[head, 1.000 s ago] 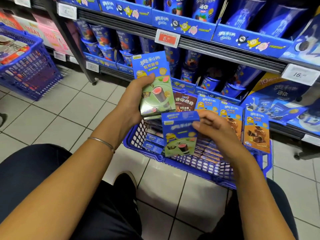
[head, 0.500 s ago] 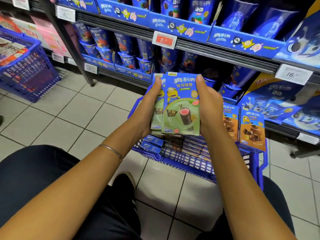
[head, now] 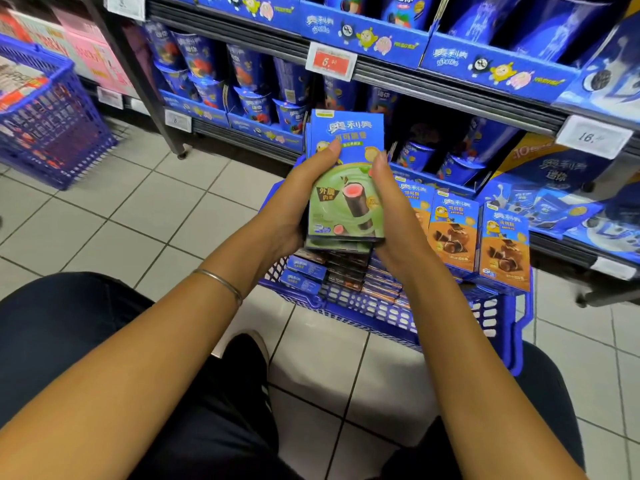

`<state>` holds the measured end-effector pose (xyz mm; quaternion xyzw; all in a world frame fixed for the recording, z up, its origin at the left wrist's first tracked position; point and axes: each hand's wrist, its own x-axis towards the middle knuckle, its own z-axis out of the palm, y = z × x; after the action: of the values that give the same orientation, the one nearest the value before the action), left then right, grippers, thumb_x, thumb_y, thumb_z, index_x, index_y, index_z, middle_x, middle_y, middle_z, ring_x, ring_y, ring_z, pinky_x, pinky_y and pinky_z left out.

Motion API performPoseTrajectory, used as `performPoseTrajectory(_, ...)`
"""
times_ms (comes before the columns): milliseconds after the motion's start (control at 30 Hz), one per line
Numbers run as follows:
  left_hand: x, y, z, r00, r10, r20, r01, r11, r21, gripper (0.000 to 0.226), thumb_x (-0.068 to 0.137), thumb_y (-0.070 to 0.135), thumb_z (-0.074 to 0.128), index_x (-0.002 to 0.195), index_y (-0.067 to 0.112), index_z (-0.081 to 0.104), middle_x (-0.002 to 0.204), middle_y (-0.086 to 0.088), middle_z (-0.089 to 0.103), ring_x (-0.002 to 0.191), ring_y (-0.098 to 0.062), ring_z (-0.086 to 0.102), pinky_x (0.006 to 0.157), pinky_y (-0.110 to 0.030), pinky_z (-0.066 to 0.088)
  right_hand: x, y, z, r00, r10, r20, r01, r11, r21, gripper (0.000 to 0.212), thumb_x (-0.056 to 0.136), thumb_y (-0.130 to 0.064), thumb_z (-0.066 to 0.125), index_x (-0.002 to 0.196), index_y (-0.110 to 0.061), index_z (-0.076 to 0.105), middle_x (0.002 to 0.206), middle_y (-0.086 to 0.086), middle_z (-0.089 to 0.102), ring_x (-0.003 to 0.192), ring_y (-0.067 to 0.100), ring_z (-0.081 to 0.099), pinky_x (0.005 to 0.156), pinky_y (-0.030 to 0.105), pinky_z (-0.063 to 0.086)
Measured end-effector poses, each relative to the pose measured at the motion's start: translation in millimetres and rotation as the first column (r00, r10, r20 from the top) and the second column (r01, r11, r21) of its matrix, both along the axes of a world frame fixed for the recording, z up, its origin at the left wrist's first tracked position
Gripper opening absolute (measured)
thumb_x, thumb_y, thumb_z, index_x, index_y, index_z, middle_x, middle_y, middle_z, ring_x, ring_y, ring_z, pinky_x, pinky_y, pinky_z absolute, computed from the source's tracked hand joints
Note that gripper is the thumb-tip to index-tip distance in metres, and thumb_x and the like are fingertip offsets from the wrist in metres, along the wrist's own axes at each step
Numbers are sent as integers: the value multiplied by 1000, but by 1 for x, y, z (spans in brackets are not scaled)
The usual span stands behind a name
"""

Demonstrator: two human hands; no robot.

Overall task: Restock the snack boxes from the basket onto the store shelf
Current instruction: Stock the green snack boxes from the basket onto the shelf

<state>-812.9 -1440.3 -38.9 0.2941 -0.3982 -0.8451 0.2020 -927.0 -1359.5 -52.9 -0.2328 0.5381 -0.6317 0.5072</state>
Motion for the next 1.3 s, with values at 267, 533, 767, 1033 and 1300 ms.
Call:
performPoseTrajectory(267,0,0,2,997,75,14,-75,997,-32,57,106,45,51,147,5,54,136,-21,67,127,-44,63,110,-58,50,0,8,-8,989,88,120,-63,978,-199,61,97,-68,42,138,-28,61,138,6,66,127,27,62,101,46,54)
performPoseTrajectory(533,9,-11,1,983,182,-9,-182,983,13,46,105,48,51,121,11,73,122,-19,75,110,-39,73,96,-54,59,8,18,-96,873,78,-482,129,915,382,8,99,-18,59,96,-19,66,101,3,70,99,27,65,82,37,55)
performPoseTrajectory(767,12,-10,1,981,192,24,-193,979,65,58,105,53,48,138,8,65,131,-21,70,124,-44,65,106,-63,50,20,-4,-159,525,719,-455,-190,620,761,72,87,-38,77,150,-23,44,144,10,57,124,32,59,101,40,49)
performPoseTrajectory(1033,16,-8,0,986,165,2,-164,984,63,51,105,50,50,131,10,68,126,-19,73,113,-39,72,100,-56,57,30,-24,-180,378,810,-449,-167,536,827,90,91,-38,74,157,-23,15,145,23,50,131,43,52,106,52,45)
performPoseTrajectory(1300,16,-5,2,985,161,56,-164,985,52,58,105,52,49,140,9,63,126,-18,73,107,-36,73,93,-50,60,32,-25,-182,128,812,-570,-69,581,811,85,88,-38,76,150,-14,23,143,22,49,128,42,54,98,49,48)
